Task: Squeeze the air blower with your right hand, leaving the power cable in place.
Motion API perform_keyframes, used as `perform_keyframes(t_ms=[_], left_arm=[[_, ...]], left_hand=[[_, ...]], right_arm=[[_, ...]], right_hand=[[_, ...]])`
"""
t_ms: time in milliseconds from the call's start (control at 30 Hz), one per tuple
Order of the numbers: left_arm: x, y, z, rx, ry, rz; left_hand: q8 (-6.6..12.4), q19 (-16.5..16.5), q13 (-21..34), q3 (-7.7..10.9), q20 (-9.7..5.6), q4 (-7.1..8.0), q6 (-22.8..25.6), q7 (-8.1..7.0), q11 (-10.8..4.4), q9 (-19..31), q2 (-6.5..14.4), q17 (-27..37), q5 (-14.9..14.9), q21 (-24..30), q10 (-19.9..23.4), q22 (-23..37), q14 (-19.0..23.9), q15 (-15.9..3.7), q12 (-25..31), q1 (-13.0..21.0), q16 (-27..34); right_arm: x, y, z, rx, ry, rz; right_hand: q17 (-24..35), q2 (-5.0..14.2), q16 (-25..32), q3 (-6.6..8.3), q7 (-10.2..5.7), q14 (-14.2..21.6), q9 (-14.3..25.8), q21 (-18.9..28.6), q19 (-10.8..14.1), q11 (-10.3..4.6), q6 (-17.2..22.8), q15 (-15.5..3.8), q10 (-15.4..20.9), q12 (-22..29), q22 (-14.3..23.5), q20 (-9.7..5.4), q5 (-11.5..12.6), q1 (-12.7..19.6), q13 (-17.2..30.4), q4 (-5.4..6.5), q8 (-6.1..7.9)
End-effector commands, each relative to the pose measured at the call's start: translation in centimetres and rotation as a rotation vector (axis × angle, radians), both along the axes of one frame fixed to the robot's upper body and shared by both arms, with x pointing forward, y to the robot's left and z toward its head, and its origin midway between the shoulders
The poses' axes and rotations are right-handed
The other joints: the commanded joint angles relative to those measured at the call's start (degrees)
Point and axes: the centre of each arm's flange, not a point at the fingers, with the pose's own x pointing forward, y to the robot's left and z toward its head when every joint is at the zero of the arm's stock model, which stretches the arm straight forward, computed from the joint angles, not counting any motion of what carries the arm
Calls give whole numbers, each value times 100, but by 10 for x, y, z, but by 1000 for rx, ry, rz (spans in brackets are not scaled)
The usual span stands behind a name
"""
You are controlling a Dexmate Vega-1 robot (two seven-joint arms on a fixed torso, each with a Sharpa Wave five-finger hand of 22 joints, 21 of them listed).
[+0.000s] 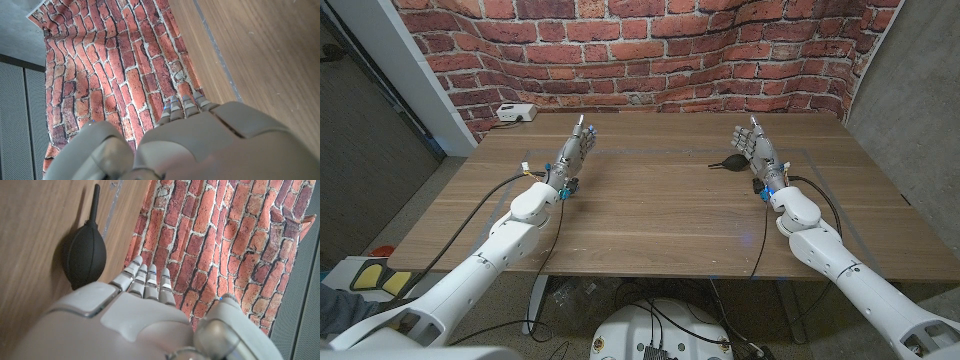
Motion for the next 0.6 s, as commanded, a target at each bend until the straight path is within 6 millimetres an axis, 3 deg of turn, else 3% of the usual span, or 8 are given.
perform_keyframes(t_ms=[33,600], left_arm=[[-7,2,4,29,-20,-11],[-10,-5,8,44,-48,-5]], left_hand=[[58,146,17,-44,-20,2,190,3,-3,20,22,20,51,48,186,21,163,-1,73,55,46],[64,268,21,-58,-10,-22,341,15,-5,21,71,20,51,23,307,16,288,6,77,120,40]], right_arm=[[-4,-9,5,-36,-53,-43],[-14,-19,18,-150,-115,-171]], right_hand=[[27,1,35,15,6,139,20,19,95,-12,-87,-24,82,29,15,-49,-24,112,28,-68,-29],[24,20,36,53,-56,281,3,36,269,-118,-117,-66,172,35,14,-67,-52,238,27,-161,-79]])
